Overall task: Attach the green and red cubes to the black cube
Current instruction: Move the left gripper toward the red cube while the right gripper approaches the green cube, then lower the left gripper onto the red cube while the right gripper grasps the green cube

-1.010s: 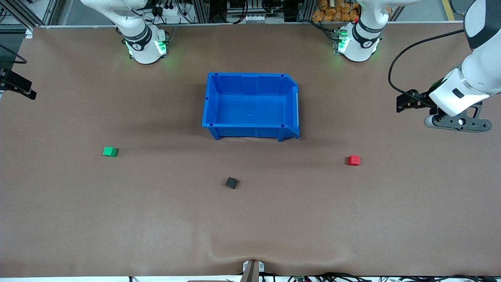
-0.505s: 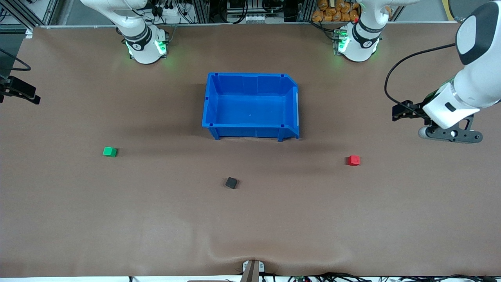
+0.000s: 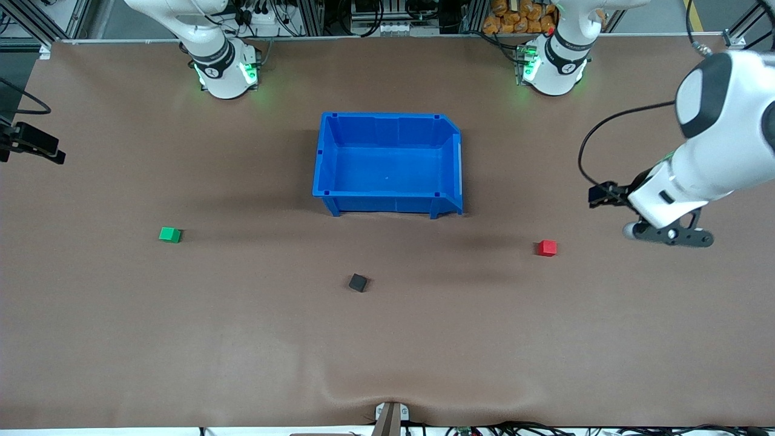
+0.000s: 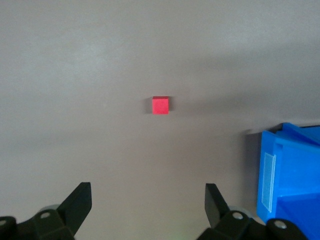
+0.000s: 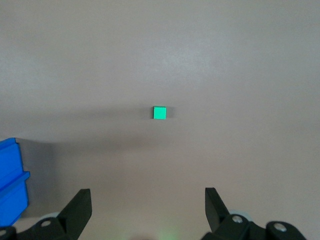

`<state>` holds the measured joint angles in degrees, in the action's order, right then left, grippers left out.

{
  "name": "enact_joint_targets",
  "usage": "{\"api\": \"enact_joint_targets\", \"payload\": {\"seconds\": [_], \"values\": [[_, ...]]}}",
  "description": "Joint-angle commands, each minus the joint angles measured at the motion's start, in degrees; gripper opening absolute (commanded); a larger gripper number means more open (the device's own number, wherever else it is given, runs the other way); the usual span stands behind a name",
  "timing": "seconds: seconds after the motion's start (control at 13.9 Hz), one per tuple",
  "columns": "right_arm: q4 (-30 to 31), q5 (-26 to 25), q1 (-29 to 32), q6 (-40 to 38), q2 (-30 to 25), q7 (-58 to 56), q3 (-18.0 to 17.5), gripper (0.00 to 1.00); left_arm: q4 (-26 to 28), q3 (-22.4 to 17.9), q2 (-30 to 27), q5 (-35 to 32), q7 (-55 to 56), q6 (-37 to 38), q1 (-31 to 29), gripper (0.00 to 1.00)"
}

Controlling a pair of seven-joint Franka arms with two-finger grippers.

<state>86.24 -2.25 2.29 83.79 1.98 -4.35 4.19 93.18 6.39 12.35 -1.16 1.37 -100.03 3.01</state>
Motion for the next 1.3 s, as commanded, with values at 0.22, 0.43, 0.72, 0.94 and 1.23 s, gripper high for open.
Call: {"api": "enact_joint_targets", "payload": {"seconds": [0.22, 0.43, 0.72, 0.94, 1.23], "values": [[-0.90, 0.14, 1.13, 0.23, 3.55, 0.13, -0.32, 1.00, 2.09, 0.20, 2.59, -0.68, 4.69, -5.09, 1.83, 1.00], [-0.81, 0.49, 1.92, 2.42, 5.57, 0.13, -0.23, 1.00, 2.18, 0.20, 4.26, -0.68, 5.13, -6.22, 2.71, 1.00], [-0.81, 0.31, 3.07, 3.92, 8.91, 0.13, -0.23, 1.00, 2.18, 0.20, 7.07, -0.86, 6.71, -8.86, 2.62, 1.00], [-0.81, 0.05, 3.16, 5.23, 10.94, 0.13, -0.23, 1.00, 2.09, 0.20, 8.92, -0.86, 6.98, -10.09, 2.62, 1.00], [-0.46, 0.14, 3.16, 7.08, 13.84, 0.22, -0.23, 1.00, 1.91, 0.20, 11.29, -0.95, 6.98, -10.71, 2.62, 1.00]]}}
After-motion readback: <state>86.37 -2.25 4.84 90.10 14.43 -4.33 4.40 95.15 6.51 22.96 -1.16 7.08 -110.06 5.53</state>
